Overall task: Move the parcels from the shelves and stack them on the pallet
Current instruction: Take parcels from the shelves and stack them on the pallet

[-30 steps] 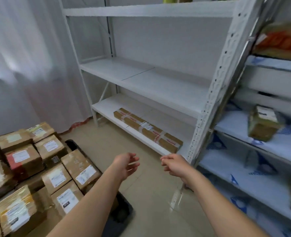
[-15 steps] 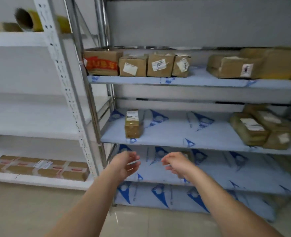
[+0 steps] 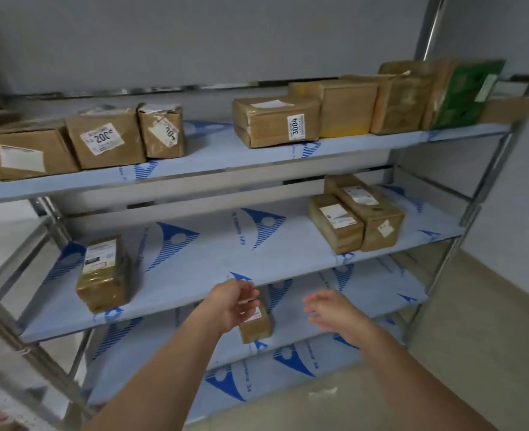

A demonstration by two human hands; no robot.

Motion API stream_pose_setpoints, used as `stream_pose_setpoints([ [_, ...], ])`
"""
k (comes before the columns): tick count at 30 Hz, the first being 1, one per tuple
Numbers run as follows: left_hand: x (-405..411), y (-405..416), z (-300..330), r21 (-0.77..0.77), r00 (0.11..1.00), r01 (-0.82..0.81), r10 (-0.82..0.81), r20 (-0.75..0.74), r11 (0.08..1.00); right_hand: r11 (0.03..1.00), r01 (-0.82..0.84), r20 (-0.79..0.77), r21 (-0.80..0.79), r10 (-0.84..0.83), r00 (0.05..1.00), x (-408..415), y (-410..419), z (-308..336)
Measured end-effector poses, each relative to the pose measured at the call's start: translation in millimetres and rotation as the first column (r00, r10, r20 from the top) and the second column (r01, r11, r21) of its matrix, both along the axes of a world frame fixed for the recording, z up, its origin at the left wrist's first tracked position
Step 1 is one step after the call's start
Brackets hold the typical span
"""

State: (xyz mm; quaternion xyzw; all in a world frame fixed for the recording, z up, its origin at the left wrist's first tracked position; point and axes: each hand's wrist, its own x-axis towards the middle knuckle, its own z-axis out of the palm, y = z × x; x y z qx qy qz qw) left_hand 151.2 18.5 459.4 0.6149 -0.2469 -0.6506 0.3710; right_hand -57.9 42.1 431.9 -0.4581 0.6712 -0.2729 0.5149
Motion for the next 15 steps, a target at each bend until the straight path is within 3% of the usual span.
stream_pose_setpoints([
  [5,-45,-79,-2,0.014,0.998,0.065,-0.064,-0.026,0.998,0.993,0.113,-0.024,0.032,-0.112,0.993,-47,-52,0],
  [8,-78,-121,18,-0.07,0.986,0.165,-0.162,0.049,0.984,0.972,0.213,0.017,-0.097,-0.213,0.977,-65,-95,22],
  [10,-101,-142,41,-0.197,0.954,0.269,-0.232,0.189,0.943,0.914,0.307,0.073,-0.266,-0.299,0.952,-73,-122,45],
  [13,-133,-169,71,-0.455,0.878,0.433,-0.25,0.408,0.778,0.773,0.354,0.066,-0.527,-0.378,0.924,-81,-153,84],
  [15,-149,-182,84,-0.642,0.824,0.517,-0.125,0.553,0.566,0.659,0.358,0.069,-0.662,-0.422,0.904,-86,-168,107],
])
